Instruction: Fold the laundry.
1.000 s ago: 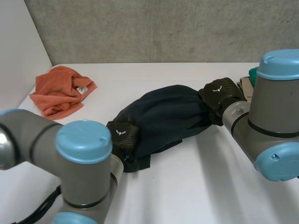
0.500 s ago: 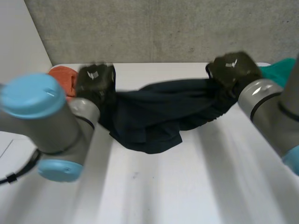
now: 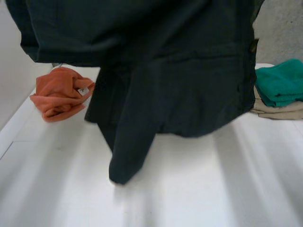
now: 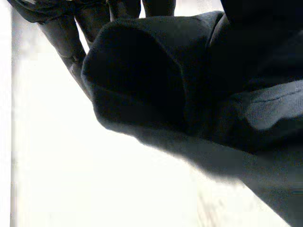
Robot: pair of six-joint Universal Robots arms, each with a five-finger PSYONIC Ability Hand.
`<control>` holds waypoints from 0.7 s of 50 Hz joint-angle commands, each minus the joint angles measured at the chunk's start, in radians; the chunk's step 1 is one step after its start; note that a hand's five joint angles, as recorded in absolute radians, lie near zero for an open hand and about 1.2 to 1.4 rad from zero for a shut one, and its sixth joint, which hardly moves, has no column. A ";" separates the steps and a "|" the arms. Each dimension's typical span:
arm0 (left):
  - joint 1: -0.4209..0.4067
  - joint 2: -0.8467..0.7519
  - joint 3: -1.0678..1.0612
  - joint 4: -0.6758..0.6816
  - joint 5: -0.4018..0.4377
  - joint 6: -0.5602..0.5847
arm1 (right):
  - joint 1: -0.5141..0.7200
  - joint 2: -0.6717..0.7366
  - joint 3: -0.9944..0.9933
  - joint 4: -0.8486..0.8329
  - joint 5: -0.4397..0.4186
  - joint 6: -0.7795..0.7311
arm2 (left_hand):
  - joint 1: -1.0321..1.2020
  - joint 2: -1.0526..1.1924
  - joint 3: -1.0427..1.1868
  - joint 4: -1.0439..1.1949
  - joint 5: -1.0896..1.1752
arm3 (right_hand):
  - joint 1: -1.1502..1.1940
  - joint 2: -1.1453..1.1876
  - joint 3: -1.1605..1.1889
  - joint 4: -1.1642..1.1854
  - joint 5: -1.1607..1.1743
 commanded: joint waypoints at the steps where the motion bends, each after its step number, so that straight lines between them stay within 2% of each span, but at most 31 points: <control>1: 0.003 -0.331 0.132 0.014 -0.009 0.025 | 0.055 0.212 -0.027 -0.001 0.034 -0.006 | 0.223 0.198 0.207 0.201 0.250 | 0.301 0.216 0.209 0.198 0.221; 5: 0.010 -0.551 0.256 0.061 -0.021 0.065 | 0.084 0.385 -0.086 -0.079 0.058 -0.035 | 0.223 0.198 0.207 0.201 0.250 | 0.301 0.216 0.209 0.198 0.221; 6: 0.013 -0.633 0.313 0.081 -0.031 0.083 | 0.092 0.471 -0.123 -0.158 0.070 -0.038 | 0.223 0.198 0.207 0.201 0.250 | 0.301 0.216 0.209 0.198 0.221; 10: 0.029 -0.792 0.433 0.149 -0.050 0.099 | 0.123 0.648 -0.215 -0.371 0.121 -0.067 | 0.223 0.198 0.207 0.201 0.250 | 0.251 0.166 0.159 0.148 0.171; 12: 0.038 -0.824 0.467 0.166 -0.049 0.094 | 0.126 0.705 -0.247 -0.441 0.129 -0.081 | 0.174 0.149 0.158 0.152 0.201 | -0.330 -0.415 -0.422 -0.434 -0.410; 13: 0.044 -0.839 0.481 0.166 -0.044 0.089 | 0.127 0.726 -0.261 -0.466 0.130 -0.090 | -0.335 -0.361 -0.351 -0.357 -0.308 | -0.662 -0.747 -0.754 -0.765 -0.742; 14: 0.046 -0.840 0.481 0.164 -0.041 0.086 | 0.129 0.754 -0.277 -0.463 0.121 -0.105 | -0.607 -0.633 -0.623 -0.629 -0.580 | -0.921 -1.006 -1.013 -1.024 -1.000; 15: 0.047 -0.840 0.476 0.163 -0.040 0.082 | 0.126 0.762 -0.281 -0.448 0.115 -0.111 | -0.866 -0.892 -0.882 -0.888 -0.839 | -0.921 -1.006 -1.013 -1.024 -1.000; 16: 0.049 -0.840 0.472 0.161 -0.043 0.079 | 0.124 0.768 -0.281 -0.426 0.110 -0.116 | -0.998 -1.024 -1.014 -1.020 -0.971 | -0.921 -1.006 -1.013 -1.024 -1.000; 20: 0.056 -0.794 0.401 0.160 -0.054 0.066 | 0.097 0.762 -0.277 -0.313 0.098 -0.118 | -0.998 -1.024 -1.014 -1.020 -0.971 | -0.921 -1.006 -1.013 -1.024 -1.000; 27: 0.023 -0.594 0.107 0.158 -0.109 0.105 | 0.051 0.654 -0.206 -0.021 0.089 -0.171 | -0.998 -1.024 -1.014 -1.020 -0.971 | -0.921 -1.006 -1.013 -1.024 -1.000; 32: -0.071 -0.417 -0.199 0.124 -0.127 0.163 | 0.016 0.581 -0.113 0.248 0.008 -0.313 | -0.995 -1.021 -1.011 -1.018 -0.969 | -0.921 -1.006 -1.013 -1.024 -1.000; 35: -0.140 -0.341 -0.361 0.077 -0.118 0.189 | -0.011 0.558 -0.030 0.351 -0.040 -0.404 | -0.842 -0.868 -0.858 -0.865 -0.816 | -0.921 -1.006 -1.013 -1.024 -1.000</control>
